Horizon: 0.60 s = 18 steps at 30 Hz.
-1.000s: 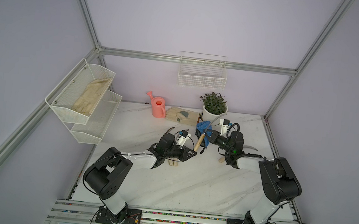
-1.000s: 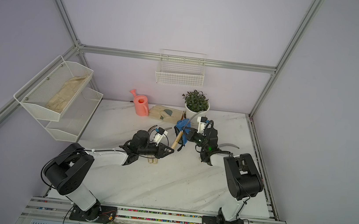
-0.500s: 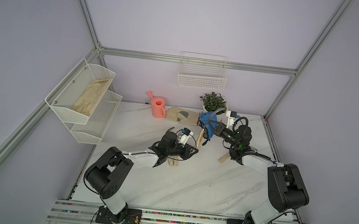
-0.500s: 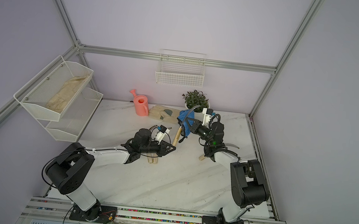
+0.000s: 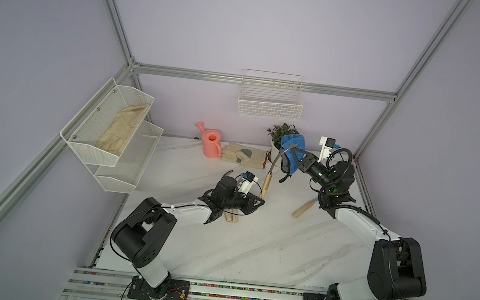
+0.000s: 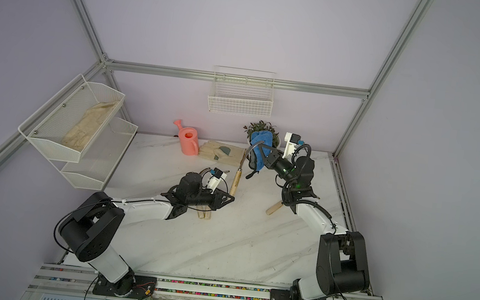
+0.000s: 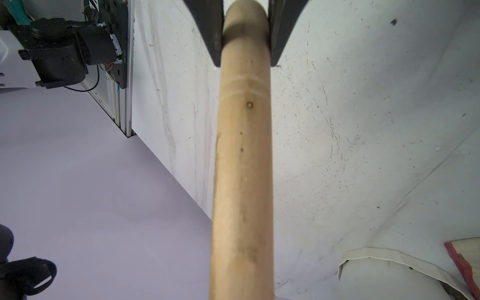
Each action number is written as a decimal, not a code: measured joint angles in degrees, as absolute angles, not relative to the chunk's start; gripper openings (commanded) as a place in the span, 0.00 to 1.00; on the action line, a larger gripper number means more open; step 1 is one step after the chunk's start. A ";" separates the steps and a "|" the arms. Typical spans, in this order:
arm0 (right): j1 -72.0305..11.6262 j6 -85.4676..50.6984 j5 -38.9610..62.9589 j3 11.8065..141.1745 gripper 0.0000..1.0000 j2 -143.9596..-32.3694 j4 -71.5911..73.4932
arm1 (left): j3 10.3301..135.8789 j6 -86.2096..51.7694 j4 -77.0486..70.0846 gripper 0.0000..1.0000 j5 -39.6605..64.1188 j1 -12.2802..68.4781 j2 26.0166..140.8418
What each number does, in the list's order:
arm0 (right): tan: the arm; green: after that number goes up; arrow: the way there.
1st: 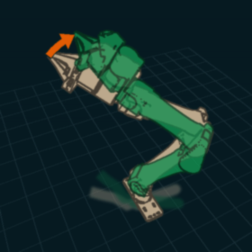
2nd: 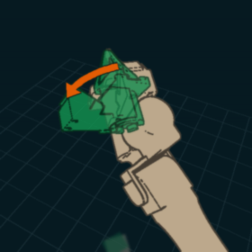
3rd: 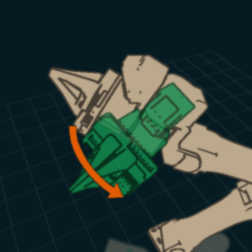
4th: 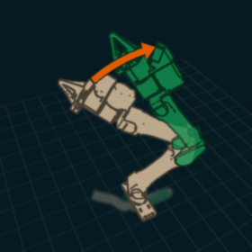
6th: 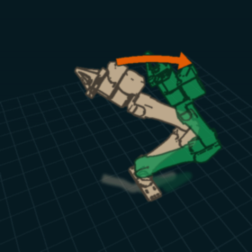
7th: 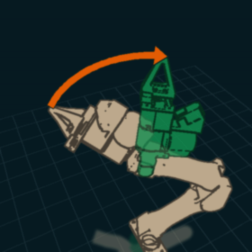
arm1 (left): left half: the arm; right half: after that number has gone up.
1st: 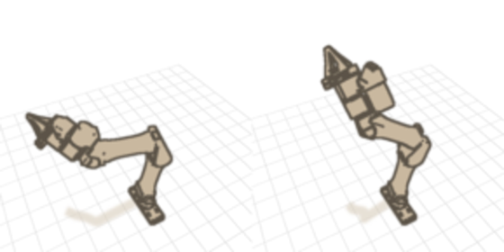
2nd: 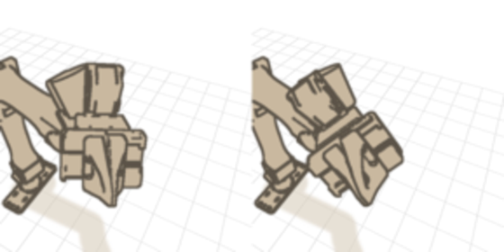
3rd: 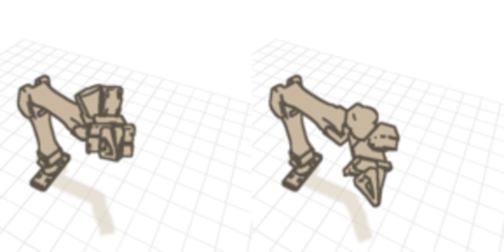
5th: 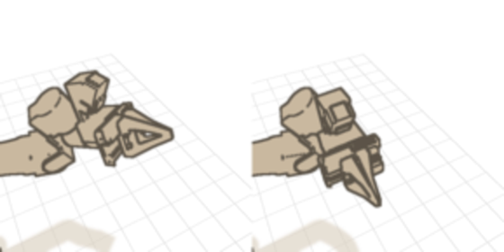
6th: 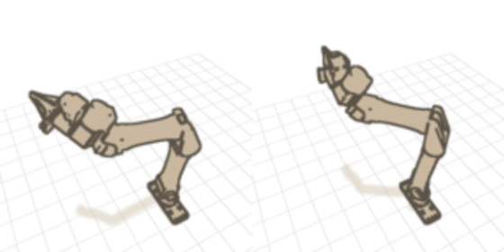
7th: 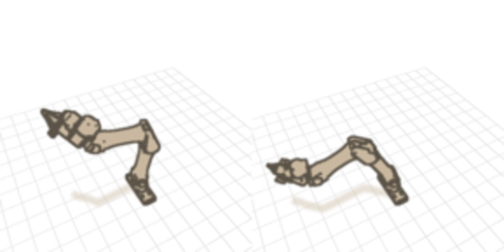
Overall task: Wipe small sickles with rags
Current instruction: Wipe the small sickle.
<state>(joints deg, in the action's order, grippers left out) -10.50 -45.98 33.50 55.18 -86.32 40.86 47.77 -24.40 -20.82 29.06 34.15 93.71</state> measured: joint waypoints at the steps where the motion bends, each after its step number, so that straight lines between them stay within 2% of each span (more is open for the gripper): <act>1: -10.48 -46.00 33.52 55.18 0.00 -86.89 41.10 | 47.77 -24.45 -20.45 0.00 28.86 34.17 93.71; 6: -10.85 -45.98 33.45 53.32 0.00 -90.98 44.31 | 47.77 -24.60 -17.78 0.00 27.77 34.15 93.73; 13: -15.53 -45.69 34.00 50.13 0.00 -99.94 46.37 | 47.77 -24.91 -16.43 0.00 26.59 34.15 93.73; 18: -16.23 -45.52 34.11 49.95 0.00 -100.71 46.22 | 47.77 -24.91 -15.97 0.00 26.13 34.15 93.73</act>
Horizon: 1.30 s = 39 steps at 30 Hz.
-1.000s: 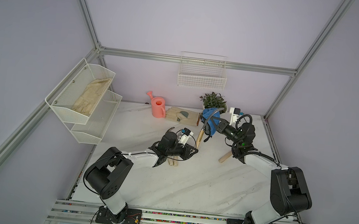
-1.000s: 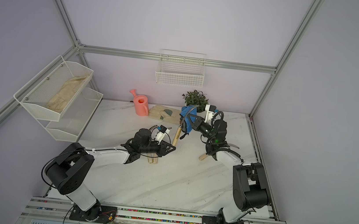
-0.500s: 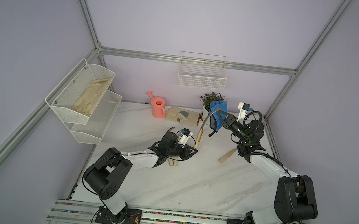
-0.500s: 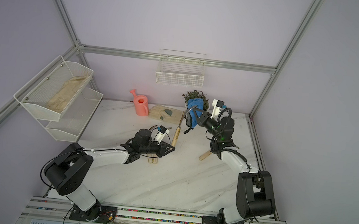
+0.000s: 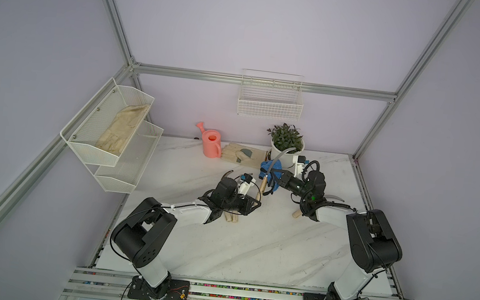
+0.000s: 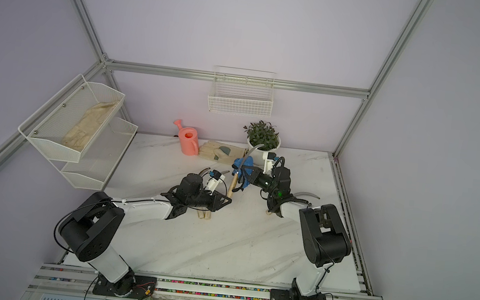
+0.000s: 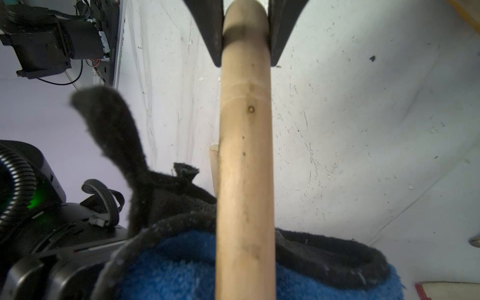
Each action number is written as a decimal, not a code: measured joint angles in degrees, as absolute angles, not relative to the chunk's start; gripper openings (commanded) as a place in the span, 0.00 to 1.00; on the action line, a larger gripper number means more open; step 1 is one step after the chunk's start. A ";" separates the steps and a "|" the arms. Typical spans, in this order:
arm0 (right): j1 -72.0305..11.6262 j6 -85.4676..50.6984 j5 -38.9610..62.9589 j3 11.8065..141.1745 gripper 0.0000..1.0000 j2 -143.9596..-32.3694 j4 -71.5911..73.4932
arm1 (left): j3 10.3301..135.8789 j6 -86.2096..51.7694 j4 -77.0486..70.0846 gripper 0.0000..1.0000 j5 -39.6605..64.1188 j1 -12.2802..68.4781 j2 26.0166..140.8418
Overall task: Wipe small sickles with rags
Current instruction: Wipe the small sickle.
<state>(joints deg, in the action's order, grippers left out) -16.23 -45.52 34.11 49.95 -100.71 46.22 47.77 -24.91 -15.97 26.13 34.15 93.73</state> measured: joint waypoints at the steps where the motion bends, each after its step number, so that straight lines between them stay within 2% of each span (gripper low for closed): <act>1: -16.08 -45.43 34.06 49.98 0.00 -100.20 46.06 | 47.77 -24.91 -16.05 0.00 26.13 34.15 93.73; 11: -8.64 -47.24 34.13 53.36 0.00 -90.65 45.19 | 47.77 -24.84 -16.36 0.00 25.67 34.26 93.73; 18: -7.92 -47.03 33.85 53.30 0.00 -85.49 44.18 | 47.79 -24.36 -17.52 0.00 25.76 34.59 93.73; 27: -8.60 -47.51 33.85 52.03 0.00 -92.47 47.64 | 47.79 -25.02 -14.33 0.00 24.58 34.61 93.76; 39: -15.03 -47.07 34.54 50.50 0.00 -100.42 49.41 | 47.79 -24.91 -14.22 0.00 24.14 34.68 93.84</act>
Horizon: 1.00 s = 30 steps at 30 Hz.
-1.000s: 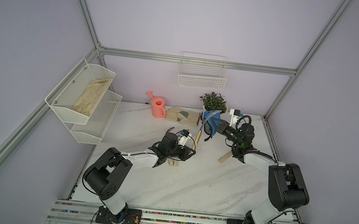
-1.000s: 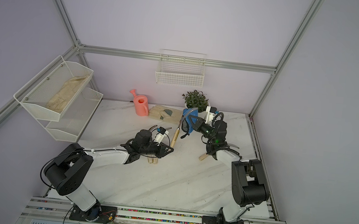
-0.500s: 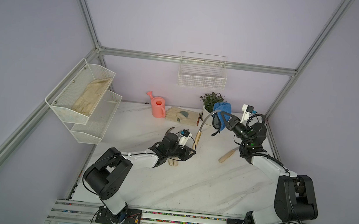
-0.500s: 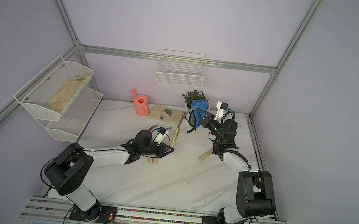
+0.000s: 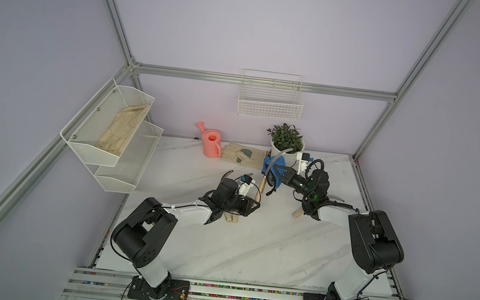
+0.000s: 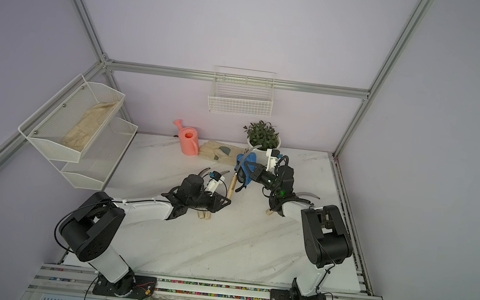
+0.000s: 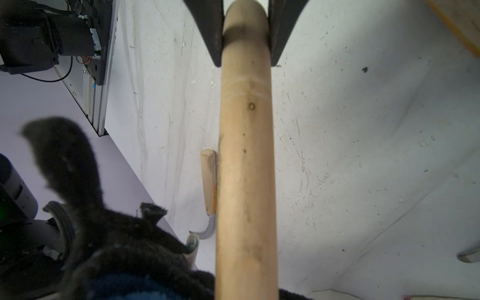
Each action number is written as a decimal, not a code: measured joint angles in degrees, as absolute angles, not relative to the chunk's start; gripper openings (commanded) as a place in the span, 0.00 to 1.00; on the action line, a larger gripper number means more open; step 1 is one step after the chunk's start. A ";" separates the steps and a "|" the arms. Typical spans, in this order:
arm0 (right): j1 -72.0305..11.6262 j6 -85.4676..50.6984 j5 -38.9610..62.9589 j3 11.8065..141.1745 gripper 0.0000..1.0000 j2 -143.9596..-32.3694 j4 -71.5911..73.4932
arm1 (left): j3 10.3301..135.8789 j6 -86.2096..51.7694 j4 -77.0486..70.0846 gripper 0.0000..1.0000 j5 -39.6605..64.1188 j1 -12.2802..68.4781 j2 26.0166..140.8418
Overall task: Wipe small sickles with rags
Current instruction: Wipe the small sickle.
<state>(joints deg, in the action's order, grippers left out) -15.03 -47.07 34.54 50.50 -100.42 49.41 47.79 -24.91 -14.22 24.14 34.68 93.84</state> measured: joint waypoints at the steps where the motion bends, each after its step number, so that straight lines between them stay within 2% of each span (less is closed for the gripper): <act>1: -15.05 -47.05 34.61 50.50 0.00 -100.40 49.69 | 47.79 -24.91 -14.50 0.00 24.16 34.68 93.84; 9: -14.09 -46.41 34.52 50.57 0.00 -99.15 48.47 | 47.79 -24.88 -15.25 0.00 24.21 34.68 93.84; 21: -9.74 -45.12 33.45 54.85 0.00 -90.26 43.51 | 47.79 -24.34 -17.17 0.00 24.75 34.89 93.84; 30: -11.40 -46.24 34.46 50.15 0.00 -96.01 49.23 | 47.79 -24.40 -16.03 0.00 24.77 34.92 93.84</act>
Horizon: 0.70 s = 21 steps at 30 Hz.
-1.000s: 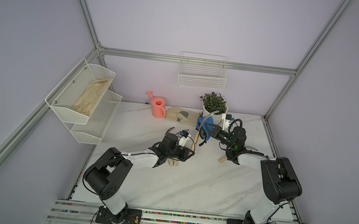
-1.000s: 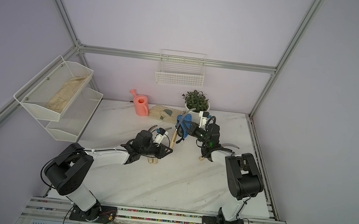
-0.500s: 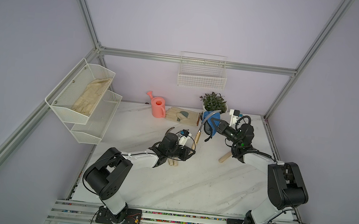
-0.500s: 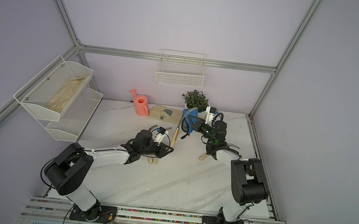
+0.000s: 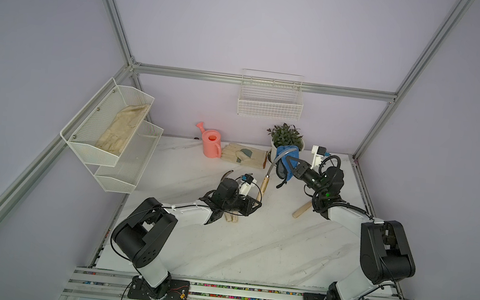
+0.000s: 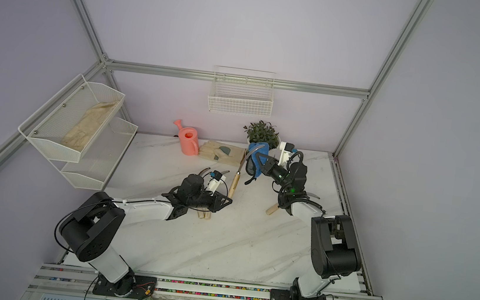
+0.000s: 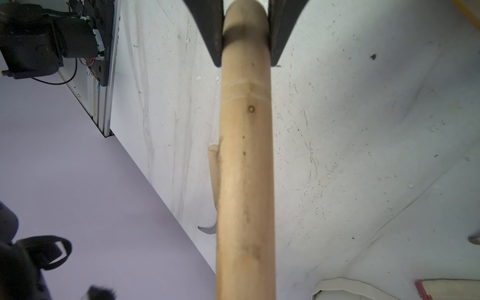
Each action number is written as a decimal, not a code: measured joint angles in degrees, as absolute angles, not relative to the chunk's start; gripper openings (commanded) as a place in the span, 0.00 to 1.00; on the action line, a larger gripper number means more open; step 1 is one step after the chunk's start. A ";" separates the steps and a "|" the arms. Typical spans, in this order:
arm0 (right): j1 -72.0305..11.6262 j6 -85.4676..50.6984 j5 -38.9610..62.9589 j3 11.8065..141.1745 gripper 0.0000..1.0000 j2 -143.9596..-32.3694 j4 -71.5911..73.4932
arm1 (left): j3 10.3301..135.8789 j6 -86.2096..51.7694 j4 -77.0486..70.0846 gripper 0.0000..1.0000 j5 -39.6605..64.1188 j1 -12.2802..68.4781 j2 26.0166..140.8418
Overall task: Wipe small sickles with rags
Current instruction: Wipe the small sickle.
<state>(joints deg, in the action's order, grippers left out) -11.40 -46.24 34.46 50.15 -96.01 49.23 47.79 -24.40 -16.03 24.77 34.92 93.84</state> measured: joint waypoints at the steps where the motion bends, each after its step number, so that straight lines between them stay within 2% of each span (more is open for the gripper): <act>1: -12.36 -46.24 34.61 49.60 0.00 -97.34 49.65 | 47.79 -24.43 -16.03 0.00 24.80 34.94 93.84; 6: -17.82 -45.84 34.72 47.92 0.00 -101.16 49.82 | 47.79 -24.43 -15.14 0.00 24.67 34.94 93.84; 13: -18.17 -44.69 32.60 45.65 0.00 -99.07 50.83 | 47.79 -24.29 -14.48 0.00 23.97 35.09 93.84; 17: -15.62 -44.73 32.18 42.35 0.00 -92.75 49.50 | 47.79 -23.77 -14.46 0.00 21.98 35.40 93.84; 21: -9.47 -46.04 31.99 38.48 0.00 -85.01 49.47 | 47.79 -22.70 -12.80 0.00 17.50 35.73 93.76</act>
